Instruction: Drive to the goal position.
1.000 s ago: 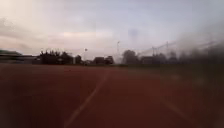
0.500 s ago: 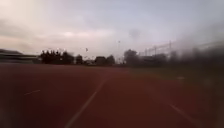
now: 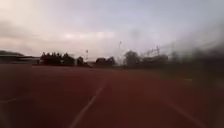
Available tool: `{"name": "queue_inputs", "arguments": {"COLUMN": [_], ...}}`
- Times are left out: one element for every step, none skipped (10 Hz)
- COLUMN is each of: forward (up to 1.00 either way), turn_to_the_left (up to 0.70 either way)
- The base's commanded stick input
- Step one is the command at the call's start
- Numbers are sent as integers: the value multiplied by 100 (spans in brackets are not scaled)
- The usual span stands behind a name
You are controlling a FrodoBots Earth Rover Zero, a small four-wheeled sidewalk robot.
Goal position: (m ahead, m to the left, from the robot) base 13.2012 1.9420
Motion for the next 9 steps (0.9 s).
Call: {"name": "queue_inputs", "arguments": {"forward": [70, 70, 70, 70, 70, 70, 70, 70, 70], "turn_to_the_left": [0, 0, 0, -16, -28, -18, -3, 0, 0]}}
